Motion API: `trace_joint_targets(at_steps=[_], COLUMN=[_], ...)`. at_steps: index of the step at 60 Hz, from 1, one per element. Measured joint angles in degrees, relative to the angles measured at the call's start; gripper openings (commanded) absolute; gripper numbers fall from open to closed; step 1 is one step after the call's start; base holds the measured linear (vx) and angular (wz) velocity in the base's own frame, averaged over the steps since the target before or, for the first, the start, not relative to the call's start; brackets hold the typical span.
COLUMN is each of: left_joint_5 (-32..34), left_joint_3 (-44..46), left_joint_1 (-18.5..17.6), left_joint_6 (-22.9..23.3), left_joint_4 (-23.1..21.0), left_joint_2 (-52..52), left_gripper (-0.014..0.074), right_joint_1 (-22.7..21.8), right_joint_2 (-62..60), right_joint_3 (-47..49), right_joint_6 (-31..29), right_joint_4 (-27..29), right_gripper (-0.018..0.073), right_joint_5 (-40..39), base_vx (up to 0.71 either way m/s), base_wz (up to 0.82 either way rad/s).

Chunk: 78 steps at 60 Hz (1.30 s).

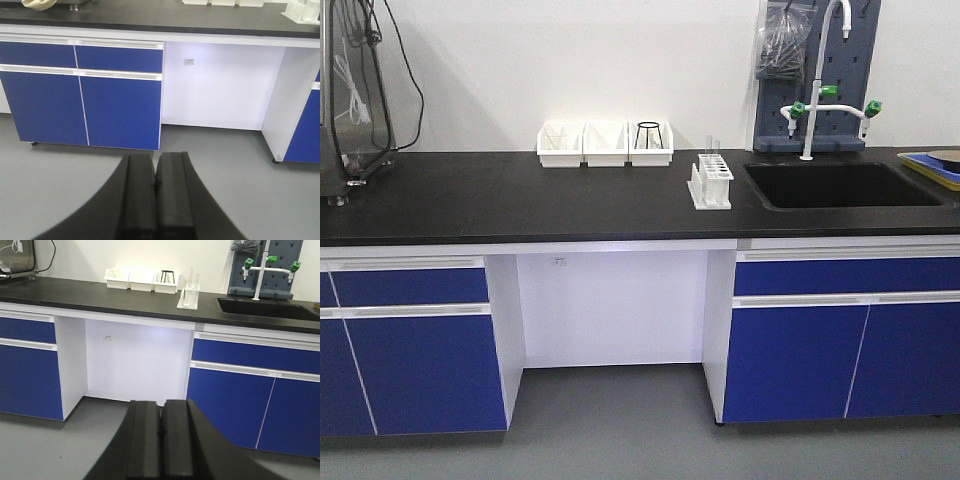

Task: Flip and reinsert test tube from rack
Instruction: 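Drive the base toward the bench and the white test-tube rack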

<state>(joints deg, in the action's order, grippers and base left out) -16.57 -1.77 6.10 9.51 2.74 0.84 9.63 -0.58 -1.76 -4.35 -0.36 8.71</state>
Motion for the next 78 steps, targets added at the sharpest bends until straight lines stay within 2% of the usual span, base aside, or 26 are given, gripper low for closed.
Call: trace_joint_targets(at_steps=[49,78], left_joint_5=[0.0,0.0], left_joint_3=[0.0,0.0], left_joint_1=[0.0,0.0], left_joint_6=[0.0,0.0], left_joint_4=[0.0,0.0], left_joint_2=[0.0,0.0], left_gripper=[-0.0006,-0.0006], right_joint_1=[0.0,0.0], right_joint_2=[0.0,0.0], right_joint_3=[0.0,0.0], right_joint_6=[0.0,0.0], right_joint_4=[0.0,0.0], right_gripper=[-0.0012,-0.0012], right_joint_5=[0.0,0.0], base_vx=[0.02,0.28], base_wz=[0.01,0.01])
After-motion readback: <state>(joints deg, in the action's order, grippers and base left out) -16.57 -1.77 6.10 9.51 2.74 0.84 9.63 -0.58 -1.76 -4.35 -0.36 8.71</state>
